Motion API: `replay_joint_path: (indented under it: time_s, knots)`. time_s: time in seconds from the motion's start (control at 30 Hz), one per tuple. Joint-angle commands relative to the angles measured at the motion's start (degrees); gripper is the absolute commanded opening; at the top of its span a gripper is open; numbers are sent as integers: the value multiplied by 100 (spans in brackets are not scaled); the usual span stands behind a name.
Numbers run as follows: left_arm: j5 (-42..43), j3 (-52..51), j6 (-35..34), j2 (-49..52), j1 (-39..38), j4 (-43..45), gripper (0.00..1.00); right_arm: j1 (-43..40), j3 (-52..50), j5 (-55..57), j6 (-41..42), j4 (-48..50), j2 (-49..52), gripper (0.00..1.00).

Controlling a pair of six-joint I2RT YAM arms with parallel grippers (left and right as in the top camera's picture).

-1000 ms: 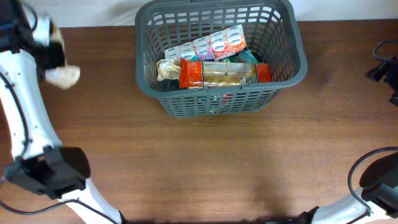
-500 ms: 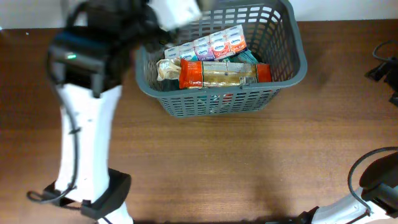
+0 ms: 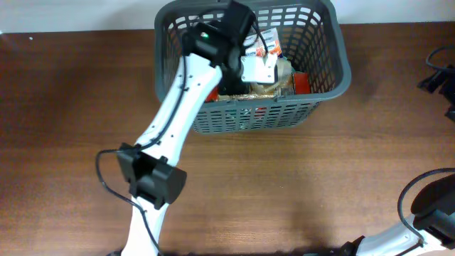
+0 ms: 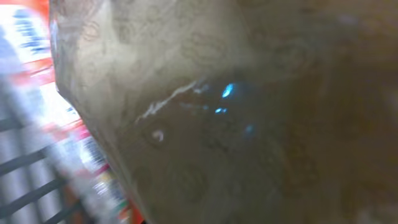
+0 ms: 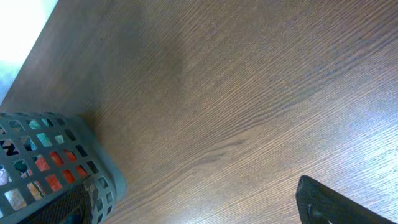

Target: Pack container

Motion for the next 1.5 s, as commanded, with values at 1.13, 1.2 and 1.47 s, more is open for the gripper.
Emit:
replay_joint_path:
  time_s: [1.13,1.2,1.47]
  knots:
    - [-1209,839,-3954,-1698,3014,409,99,31,-31,-48,26,17,-118,99]
    - [-1198,551,-4380,-1696,3418,627,99,31,-31,-48,26,17,-118,99]
    - [-286,-1366,-4852,-1679,4575,1233,99,31,-31,-48,26,17,-118,99]
